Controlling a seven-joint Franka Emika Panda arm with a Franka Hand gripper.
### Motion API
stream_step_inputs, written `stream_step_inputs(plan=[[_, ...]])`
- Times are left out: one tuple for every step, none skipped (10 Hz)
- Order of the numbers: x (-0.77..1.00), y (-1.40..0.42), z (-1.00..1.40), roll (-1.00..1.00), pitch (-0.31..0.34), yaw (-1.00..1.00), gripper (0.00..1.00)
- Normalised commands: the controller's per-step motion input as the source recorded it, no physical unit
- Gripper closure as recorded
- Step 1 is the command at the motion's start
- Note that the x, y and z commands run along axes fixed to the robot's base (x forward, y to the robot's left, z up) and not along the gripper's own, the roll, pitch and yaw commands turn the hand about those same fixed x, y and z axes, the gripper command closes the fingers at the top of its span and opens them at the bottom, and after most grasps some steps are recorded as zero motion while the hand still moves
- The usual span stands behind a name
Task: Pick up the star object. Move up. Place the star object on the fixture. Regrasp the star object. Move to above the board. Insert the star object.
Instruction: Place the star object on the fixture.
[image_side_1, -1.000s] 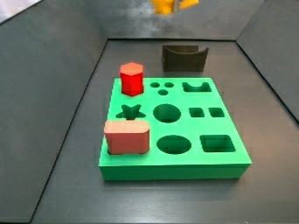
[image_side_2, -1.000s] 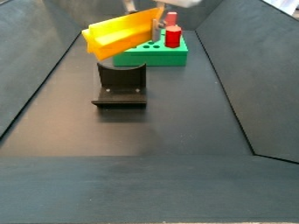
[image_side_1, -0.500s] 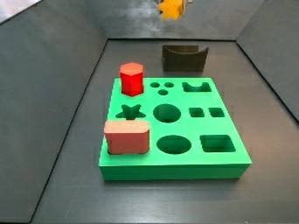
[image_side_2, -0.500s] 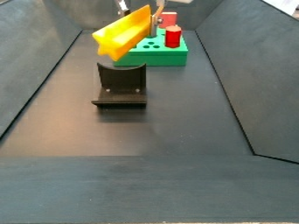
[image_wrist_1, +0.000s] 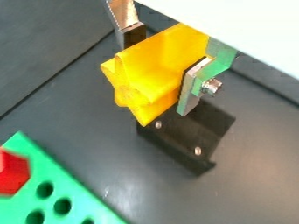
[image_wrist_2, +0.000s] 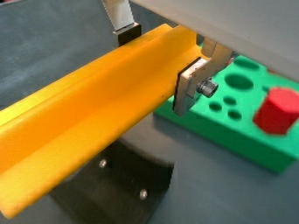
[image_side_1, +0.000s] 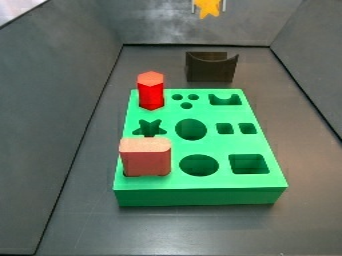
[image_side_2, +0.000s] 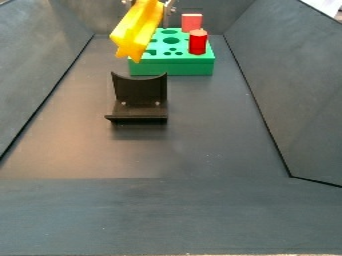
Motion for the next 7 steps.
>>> stream_step_inputs(plan=[[0.34, -0.03, 0.03, -1.00, 0.125, 0.19, 1.00], [0.30, -0.01, 0.02, -1.00, 0.132, 0.18, 1.00], [0.19, 0.02, 0.01, -1.00, 0.149, 0.16, 1.00], [0.13, 0.02, 0.00, -1.00, 0.157, 0.15, 1.00], [0.05, 0.03, 0.00, -1.00, 0.167, 0.11, 1.00], [0.05, 0.04, -0.01, -1.00, 0.175, 0.10, 1.00], [0.06, 0.04, -0.01, -1.00, 0.194, 0.07, 1.00]])
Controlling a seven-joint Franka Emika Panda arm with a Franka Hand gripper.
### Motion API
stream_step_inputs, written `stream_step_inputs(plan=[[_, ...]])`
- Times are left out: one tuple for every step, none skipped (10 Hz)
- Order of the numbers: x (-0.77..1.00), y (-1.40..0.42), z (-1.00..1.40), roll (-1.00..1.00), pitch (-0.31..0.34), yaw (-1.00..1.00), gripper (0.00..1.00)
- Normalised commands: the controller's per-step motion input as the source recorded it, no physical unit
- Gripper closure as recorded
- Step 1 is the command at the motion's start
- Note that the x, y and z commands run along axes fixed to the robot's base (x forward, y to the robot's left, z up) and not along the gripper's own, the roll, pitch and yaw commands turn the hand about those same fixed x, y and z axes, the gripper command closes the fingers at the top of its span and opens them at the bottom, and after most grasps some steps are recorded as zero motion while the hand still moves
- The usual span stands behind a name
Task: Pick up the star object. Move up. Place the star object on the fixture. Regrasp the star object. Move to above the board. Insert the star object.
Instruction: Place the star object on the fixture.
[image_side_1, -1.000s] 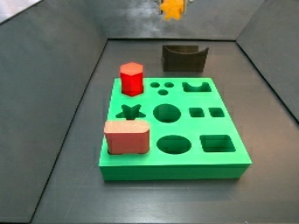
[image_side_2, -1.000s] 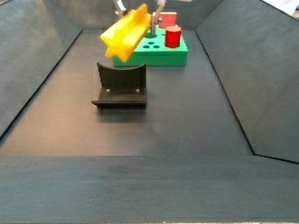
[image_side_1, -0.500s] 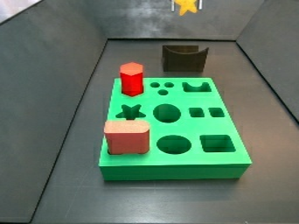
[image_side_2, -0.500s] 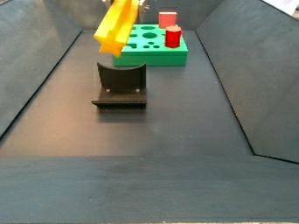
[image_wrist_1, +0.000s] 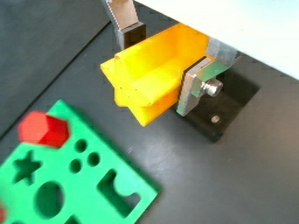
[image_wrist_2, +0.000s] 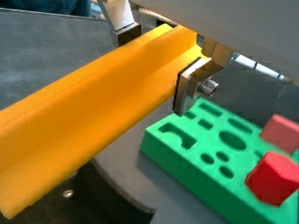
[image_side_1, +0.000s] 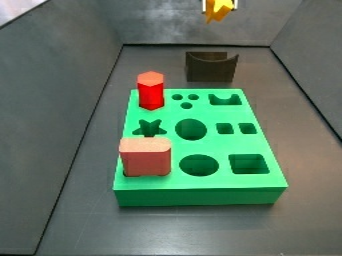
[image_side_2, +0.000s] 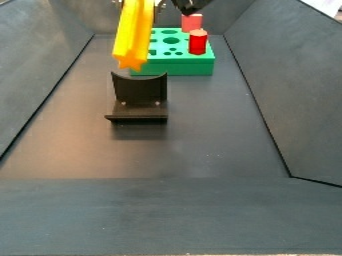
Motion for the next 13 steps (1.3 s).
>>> stream_step_inputs(plan=[[0.07, 0.04, -0.01, -1.00, 0.219, 0.04, 1.00], [0.08, 0.04, -0.02, -1.00, 0.238, 0.00, 1.00], [0.08, 0.04, -0.02, -1.00, 0.257, -0.04, 1.00], [0.08, 0.05, -0.02, -1.00, 0.272, -0.09, 1.00], [0.08, 0.04, -0.02, -0.95, 0.273, -0.15, 1.00], [0.08, 0.05, -0.02, -0.76, 0.231, -0.19, 1.00], [0.08, 0.04, -0.02, -0.52, 0.170, -0.23, 1.00], [0.08, 0.04, -0.01, -0.35, 0.123, -0.24, 1.00], [0.07, 0.03, -0.01, -0.22, 0.057, -0.24, 1.00], [0.06, 0.03, -0.01, -0.19, 0.024, -0.23, 1.00], [0.07, 0.04, -0.01, -0.15, -0.014, -0.20, 1.00], [0.10, 0.03, -1.00, -0.05, 0.128, -0.18, 1.00], [0.10, 0.03, -1.00, -0.05, 0.119, -0.16, 1.00]])
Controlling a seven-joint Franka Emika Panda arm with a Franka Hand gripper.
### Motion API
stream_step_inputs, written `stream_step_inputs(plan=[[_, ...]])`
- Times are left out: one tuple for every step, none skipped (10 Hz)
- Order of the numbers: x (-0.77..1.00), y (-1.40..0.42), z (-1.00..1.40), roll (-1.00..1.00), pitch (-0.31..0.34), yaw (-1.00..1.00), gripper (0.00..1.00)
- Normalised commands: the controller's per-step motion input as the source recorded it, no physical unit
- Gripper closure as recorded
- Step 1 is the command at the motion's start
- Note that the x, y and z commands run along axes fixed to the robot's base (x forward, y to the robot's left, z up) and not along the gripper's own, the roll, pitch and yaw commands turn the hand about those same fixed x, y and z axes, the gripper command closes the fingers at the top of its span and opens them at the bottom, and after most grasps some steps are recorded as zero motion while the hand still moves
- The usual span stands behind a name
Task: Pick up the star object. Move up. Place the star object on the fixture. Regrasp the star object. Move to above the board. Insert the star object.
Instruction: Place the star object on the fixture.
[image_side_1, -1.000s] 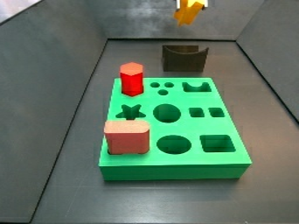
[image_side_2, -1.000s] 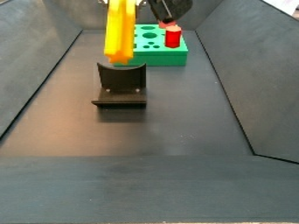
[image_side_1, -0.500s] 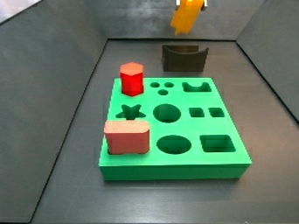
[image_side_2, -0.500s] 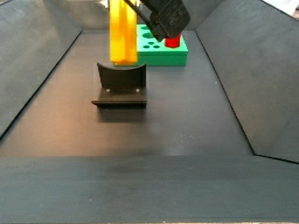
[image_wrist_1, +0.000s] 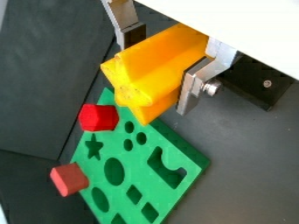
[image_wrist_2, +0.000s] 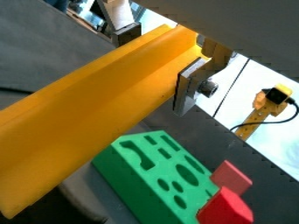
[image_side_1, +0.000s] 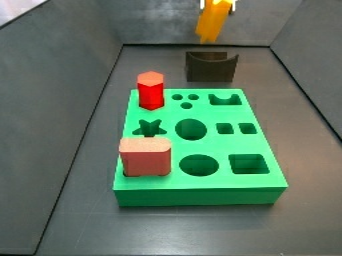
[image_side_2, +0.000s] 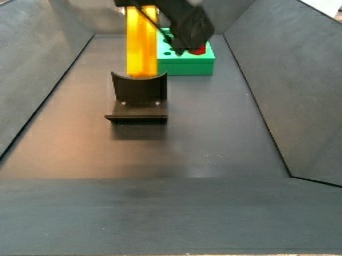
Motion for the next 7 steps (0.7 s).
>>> stream_step_inputs(plan=[[0.13, 0.03, -1.00, -0.05, 0.073, -0.16, 1.00], [0.13, 0.03, -1.00, -0.06, 0.032, -0.16, 1.00], [0.13, 0.03, -1.00, -0.06, -0.010, -0.15, 1.00], [0.12, 0.03, -0.88, -0.06, -0.046, -0.14, 1.00], [0.10, 0.02, -0.64, -0.06, -0.080, -0.11, 1.00], [0.08, 0.01, -0.46, -0.06, -0.095, -0.08, 1.00], [0.07, 0.00, -0.30, -0.06, -0.104, -0.05, 1.00]])
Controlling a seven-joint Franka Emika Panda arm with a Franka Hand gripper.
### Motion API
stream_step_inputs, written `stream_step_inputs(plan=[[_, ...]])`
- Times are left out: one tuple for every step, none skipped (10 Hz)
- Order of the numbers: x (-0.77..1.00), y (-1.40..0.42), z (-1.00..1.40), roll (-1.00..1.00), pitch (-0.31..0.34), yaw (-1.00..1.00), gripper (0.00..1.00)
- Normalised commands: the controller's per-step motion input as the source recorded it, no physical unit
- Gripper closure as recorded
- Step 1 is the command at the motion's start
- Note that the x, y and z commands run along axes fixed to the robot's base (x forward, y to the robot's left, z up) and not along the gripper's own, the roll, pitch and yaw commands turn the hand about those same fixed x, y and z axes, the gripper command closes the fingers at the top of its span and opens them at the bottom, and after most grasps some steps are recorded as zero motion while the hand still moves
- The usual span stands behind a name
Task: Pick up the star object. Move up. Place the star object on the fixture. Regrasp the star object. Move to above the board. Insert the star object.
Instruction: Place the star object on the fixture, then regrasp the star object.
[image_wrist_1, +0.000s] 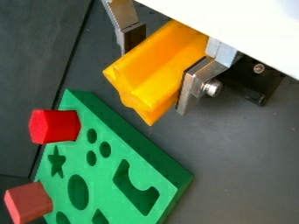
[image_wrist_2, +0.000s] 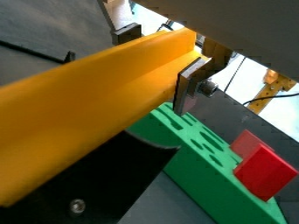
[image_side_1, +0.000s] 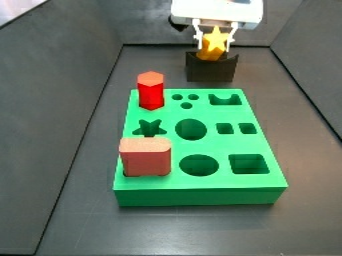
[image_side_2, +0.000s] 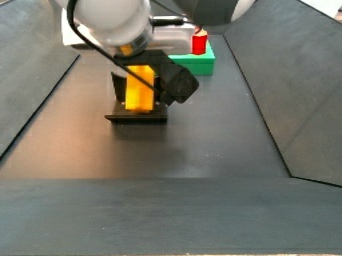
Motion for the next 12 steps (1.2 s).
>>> stream_step_inputs(plan=[[0.00, 0.00, 0.00, 0.00, 0.000, 0.00, 0.00], [0.00, 0.00, 1.00, -0.05, 0.038, 0.00, 0.00], [0.00, 0.00, 1.00, -0.05, 0.036, -0.01, 0.00], [-0.01, 0.01, 1.00, -0.02, 0.043, 0.00, 0.00], [-0.02, 0.01, 1.00, 0.01, 0.048, -0.01, 0.00], [-0.02, 0.01, 1.00, 0.02, 0.052, -0.01, 0.00], [-0.02, 0.01, 0.89, 0.03, 0.055, -0.02, 0.00], [-0.02, 0.01, 0.70, 0.03, 0.057, -0.02, 0.00], [-0.02, 0.01, 0.45, 0.04, 0.056, -0.03, 0.00], [-0.02, 0.01, 0.26, 0.05, 0.058, -0.03, 0.00], [0.14, -0.69, 0.81, 1.00, 0.029, 0.05, 0.00], [0.15, -0.68, 0.73, 1.00, 0.028, 0.05, 0.00]])
